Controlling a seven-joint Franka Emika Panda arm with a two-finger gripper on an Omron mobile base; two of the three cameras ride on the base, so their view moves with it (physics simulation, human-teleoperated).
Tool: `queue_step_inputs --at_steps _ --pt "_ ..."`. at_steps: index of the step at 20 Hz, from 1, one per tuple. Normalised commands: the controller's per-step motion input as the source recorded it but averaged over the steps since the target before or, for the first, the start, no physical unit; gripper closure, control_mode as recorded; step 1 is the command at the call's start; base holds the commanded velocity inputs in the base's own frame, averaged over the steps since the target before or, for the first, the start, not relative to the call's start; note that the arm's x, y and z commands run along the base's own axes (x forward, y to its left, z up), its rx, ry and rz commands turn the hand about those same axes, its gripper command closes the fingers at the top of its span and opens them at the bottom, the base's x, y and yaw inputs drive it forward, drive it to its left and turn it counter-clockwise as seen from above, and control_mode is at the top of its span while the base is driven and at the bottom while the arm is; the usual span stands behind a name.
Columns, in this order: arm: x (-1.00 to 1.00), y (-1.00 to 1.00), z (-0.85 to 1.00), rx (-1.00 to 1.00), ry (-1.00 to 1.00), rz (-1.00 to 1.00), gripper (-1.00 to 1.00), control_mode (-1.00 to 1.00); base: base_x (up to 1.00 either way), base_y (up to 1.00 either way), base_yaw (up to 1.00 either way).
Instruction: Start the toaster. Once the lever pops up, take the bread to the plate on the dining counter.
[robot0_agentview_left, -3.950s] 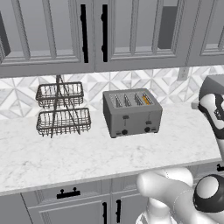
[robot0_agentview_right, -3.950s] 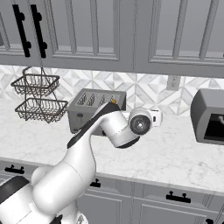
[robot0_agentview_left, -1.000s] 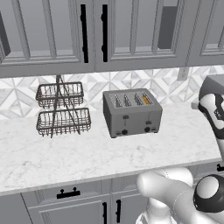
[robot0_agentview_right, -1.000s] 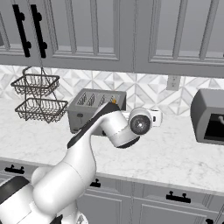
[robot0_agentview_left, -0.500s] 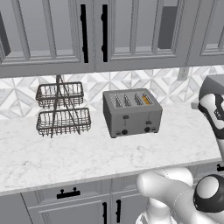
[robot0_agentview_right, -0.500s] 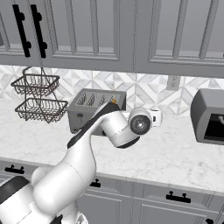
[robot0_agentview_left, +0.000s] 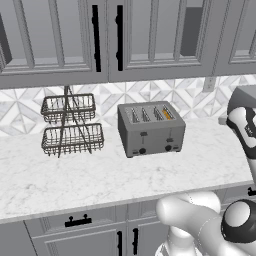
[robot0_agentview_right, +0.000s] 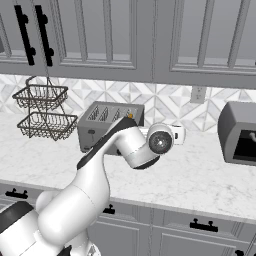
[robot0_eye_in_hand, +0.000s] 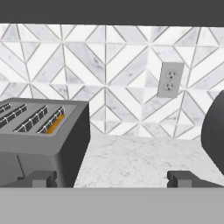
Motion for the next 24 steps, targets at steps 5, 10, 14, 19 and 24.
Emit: queue_step_inputs --at_steps 5,10,14,19,24 --pt "0.0 0.0 0.0 0.0 0.0 0.0 -1.0 -1.0 0.0 0.0 0.0" --pt "0.0 0.0 0.0 0.0 0.0 0.0 -1.0 -1.0 0.0 0.0 0.0" --pt "0.0 0.0 0.0 0.0 0.0 0.0 -1.0 -1.0 0.0 0.0 0.0" --pt "0.0 0.0 0.0 0.0 0.0 0.0 -1.0 -1.0 0.0 0.0 0.0" --pt "0.0 0.0 0.0 0.0 0.0 0.0 -1.0 -1.0 0.0 0.0 0.0"
